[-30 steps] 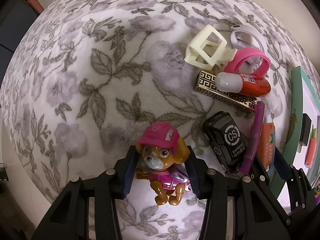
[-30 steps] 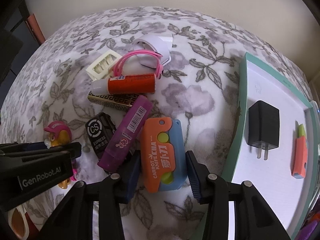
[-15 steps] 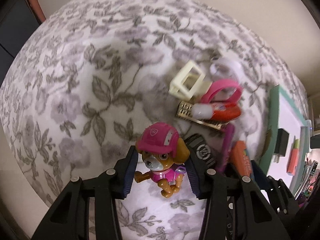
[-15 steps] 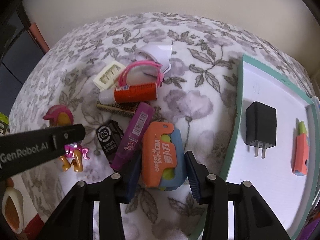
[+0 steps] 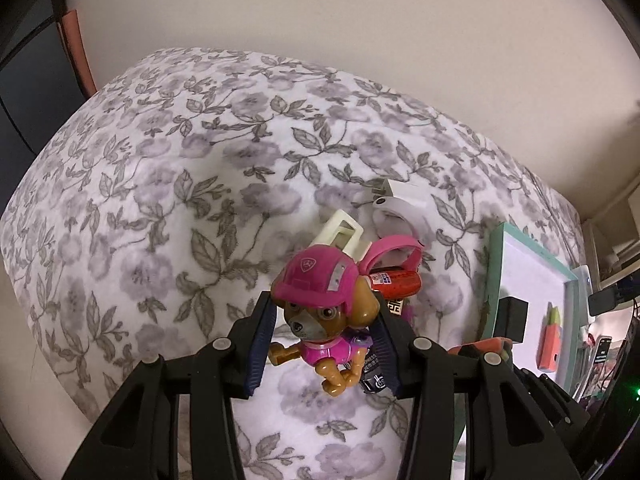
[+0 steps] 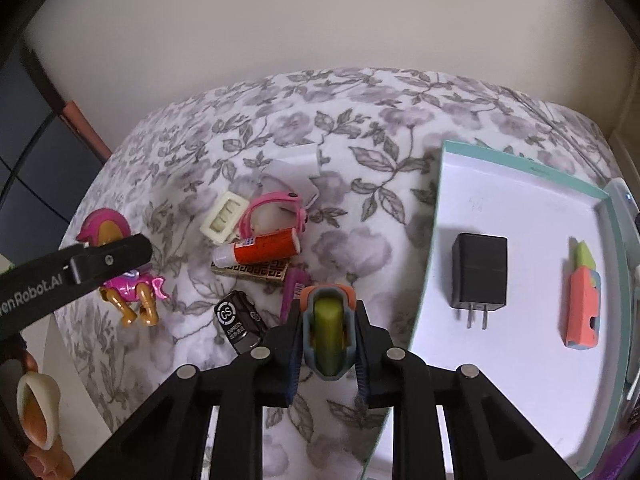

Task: Organize rigid objects
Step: 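Carry the pink dog figure with the left tool while the right tool carries the knife to the tray, then open the left tool to place the figure while the right tool releases the knife in the tray, then withdraw both open tools from the tray back toward the remaining pile, then grasp the black car key fob with the left tool while the right tool grasps the pink barcode tube, then carry the key fob with the left tool while the right tool carries the pink tube to the tray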

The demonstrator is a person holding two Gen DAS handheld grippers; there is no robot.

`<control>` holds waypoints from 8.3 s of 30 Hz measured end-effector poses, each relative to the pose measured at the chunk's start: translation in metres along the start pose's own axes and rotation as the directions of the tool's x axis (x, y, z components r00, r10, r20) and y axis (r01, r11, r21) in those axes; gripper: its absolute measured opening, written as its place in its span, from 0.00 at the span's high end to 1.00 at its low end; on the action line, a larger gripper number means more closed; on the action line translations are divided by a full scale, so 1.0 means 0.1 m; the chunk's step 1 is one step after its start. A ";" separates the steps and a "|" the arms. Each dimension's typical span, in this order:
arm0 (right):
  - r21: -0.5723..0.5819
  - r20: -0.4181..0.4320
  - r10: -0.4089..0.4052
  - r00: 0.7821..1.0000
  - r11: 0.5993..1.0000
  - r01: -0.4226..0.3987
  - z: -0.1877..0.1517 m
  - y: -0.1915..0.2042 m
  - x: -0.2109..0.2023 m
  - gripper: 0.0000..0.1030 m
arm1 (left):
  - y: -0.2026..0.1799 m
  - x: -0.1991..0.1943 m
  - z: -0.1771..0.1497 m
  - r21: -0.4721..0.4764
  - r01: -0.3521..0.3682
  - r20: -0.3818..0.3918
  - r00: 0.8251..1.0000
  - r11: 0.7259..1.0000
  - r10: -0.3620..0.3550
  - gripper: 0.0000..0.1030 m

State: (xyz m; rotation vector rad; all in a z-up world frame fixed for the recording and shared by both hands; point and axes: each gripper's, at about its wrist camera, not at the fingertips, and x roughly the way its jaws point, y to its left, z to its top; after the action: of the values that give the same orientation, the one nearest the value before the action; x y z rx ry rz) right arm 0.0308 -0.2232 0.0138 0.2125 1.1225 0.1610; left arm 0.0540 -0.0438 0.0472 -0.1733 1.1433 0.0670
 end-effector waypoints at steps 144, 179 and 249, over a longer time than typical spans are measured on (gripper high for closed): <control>-0.021 0.081 -0.120 0.990 0.992 0.122 0.23 -0.08 -0.21 0.07 | 0.38 0.12 0.14 -0.038 -0.067 -0.004 0.998 0.997 0.067 0.00; -0.164 -0.138 -0.119 0.983 0.982 0.095 -0.18 0.33 0.65 0.75 | 0.06 0.88 -0.15 -0.025 -0.010 -0.284 0.959 1.000 0.002 0.01; -0.060 -0.069 -0.062 0.996 0.996 0.058 -0.05 0.02 0.24 0.82 | -0.26 0.55 -0.16 0.035 0.108 -0.203 0.974 0.993 -0.099 0.64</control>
State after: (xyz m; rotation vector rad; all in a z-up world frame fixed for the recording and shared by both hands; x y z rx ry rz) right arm 0.0364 -0.2156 -0.0088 0.1219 1.1916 0.1479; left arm 0.0663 -0.0737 -0.0066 -0.2019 1.3347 -0.0711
